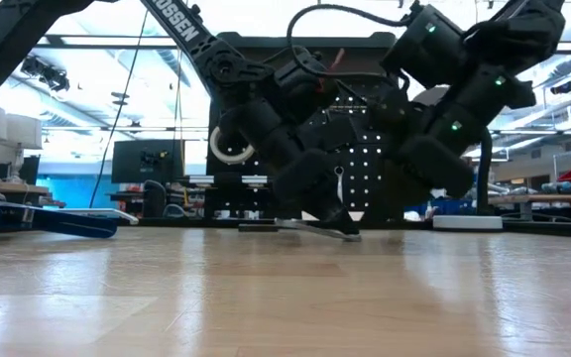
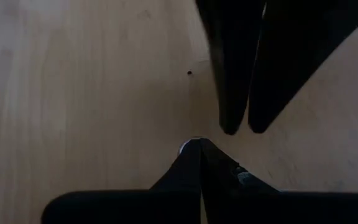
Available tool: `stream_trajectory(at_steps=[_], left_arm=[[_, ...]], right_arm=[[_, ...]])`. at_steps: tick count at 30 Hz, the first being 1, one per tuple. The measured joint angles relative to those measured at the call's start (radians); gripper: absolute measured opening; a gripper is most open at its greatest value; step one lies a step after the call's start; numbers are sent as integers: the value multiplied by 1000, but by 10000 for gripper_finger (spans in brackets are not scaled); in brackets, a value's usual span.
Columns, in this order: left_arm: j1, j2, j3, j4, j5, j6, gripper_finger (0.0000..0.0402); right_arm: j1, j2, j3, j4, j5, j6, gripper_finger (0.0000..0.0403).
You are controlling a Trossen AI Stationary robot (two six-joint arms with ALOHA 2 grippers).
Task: Hang tools onto peg board
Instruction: Hang the wrench on the pegboard
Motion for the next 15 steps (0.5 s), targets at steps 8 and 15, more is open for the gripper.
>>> stream_trajectory(at_steps=[8,15], left_arm=[[-1,-53,-3,-19,-66,0,0],[-9,-111,-1,-61,-83,-3,0]], right_arm=[[17,-25,0,-6,25,7,44],[6,-25,0,8,26,6,44]])
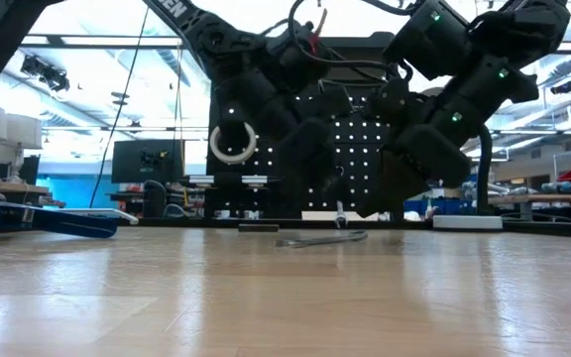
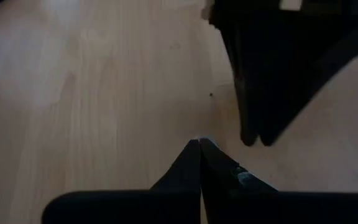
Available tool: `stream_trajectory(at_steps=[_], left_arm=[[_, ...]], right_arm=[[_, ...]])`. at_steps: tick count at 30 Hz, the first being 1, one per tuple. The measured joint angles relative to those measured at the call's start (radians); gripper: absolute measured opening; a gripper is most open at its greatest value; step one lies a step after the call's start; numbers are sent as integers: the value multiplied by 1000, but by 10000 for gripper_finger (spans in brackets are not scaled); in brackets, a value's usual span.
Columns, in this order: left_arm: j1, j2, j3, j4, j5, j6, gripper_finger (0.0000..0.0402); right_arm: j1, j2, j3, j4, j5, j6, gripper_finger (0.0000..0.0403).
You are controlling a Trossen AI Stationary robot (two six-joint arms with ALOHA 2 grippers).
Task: Hang tools onto peg board
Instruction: Hang the wrench on the pegboard
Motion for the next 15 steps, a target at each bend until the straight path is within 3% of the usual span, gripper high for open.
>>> stream_trajectory(at_steps=[9,15], left_arm=[[-84,-20,0,-104,-131,24,0],[-131,-31,-86,-2,-206,45,0]], right_arm=[[-74,7,-77,170,-33,-6,20],[-82,7,-95,204,-51,-13,5]])
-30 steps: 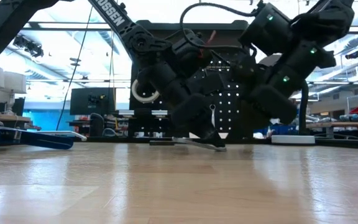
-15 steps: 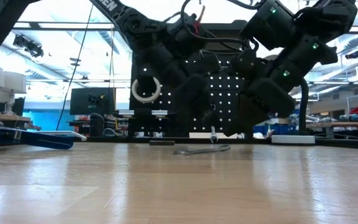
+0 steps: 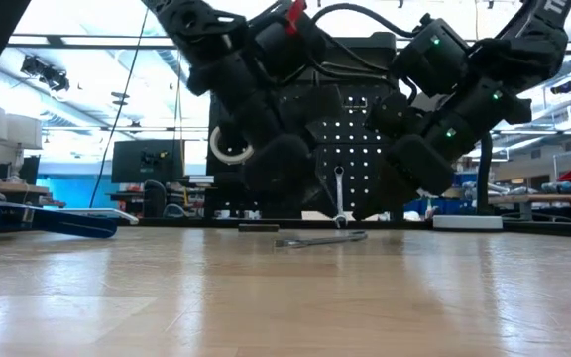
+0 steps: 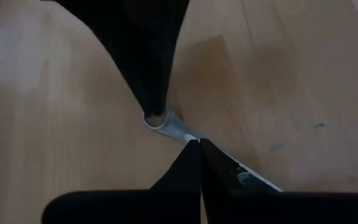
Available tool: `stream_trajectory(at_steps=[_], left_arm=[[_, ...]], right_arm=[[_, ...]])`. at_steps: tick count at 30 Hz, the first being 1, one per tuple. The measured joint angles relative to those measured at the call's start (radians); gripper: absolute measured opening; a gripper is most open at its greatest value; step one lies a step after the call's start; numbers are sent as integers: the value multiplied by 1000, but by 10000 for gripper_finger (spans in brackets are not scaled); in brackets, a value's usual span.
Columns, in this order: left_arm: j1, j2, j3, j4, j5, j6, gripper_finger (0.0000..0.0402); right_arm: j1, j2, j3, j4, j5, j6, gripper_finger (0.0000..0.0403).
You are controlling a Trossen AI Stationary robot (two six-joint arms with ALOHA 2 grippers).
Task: Hang tools onto peg board
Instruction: Hang the wrench on the pegboard
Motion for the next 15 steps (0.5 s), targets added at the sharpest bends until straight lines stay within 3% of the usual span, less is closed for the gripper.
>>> stream_trajectory(at_steps=[6,15], left_arm=[[-16,-49,-117,138,-14,-33,0],[-29,-109,-183,123,-52,-93,0]], right_arm=[[-8,55,0,26,-3,-11,7],[-9,155,8,102,14,89,8]])
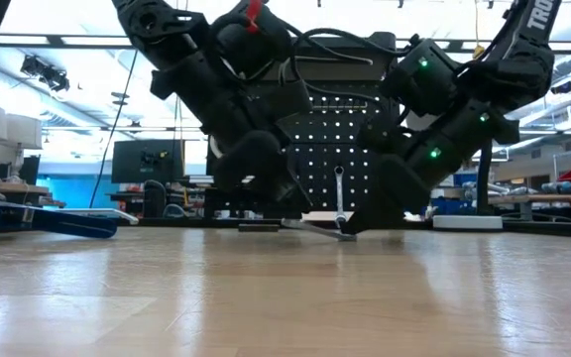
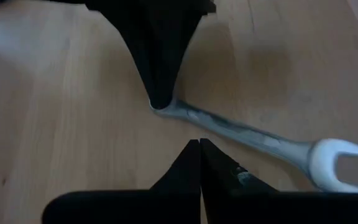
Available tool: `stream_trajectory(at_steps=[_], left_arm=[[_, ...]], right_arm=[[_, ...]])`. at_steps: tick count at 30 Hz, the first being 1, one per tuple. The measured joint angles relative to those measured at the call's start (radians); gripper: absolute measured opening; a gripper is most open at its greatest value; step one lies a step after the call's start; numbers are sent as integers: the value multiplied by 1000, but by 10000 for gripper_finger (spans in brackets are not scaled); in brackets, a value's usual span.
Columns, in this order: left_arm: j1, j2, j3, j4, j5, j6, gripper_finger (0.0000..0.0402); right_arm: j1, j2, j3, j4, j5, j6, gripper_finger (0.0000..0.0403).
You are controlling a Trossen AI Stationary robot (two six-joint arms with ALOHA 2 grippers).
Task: Hang tools onto peg board
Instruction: Hang the wrench on the pegboard
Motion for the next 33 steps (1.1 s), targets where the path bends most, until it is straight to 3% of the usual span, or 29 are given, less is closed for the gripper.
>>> stream_trajectory(at_steps=[6,11,15,18,26,29,33], left_arm=[[-1,-41,2,-104,12,22,1],[-7,-66,2,-255,41,111,1],[-39,-54,2,-287,42,193,7],[-79,-25,2,-278,33,202,37],[-177,-9,2,-207,-245,206,164],[-197,-9,2,-177,-257,225,191],[-217,-9,2,-158,-246,254,197]], right_arm=[[-1,-10,-2,-6,-8,33,8],[-1,-12,-5,-2,-13,25,8],[-3,-11,-6,5,-16,24,8],[-4,-11,-8,12,-16,22,9],[-4,-10,-8,14,-17,22,9],[-4,-10,-8,14,-18,23,9],[-4,-10,-8,15,-20,26,9]])
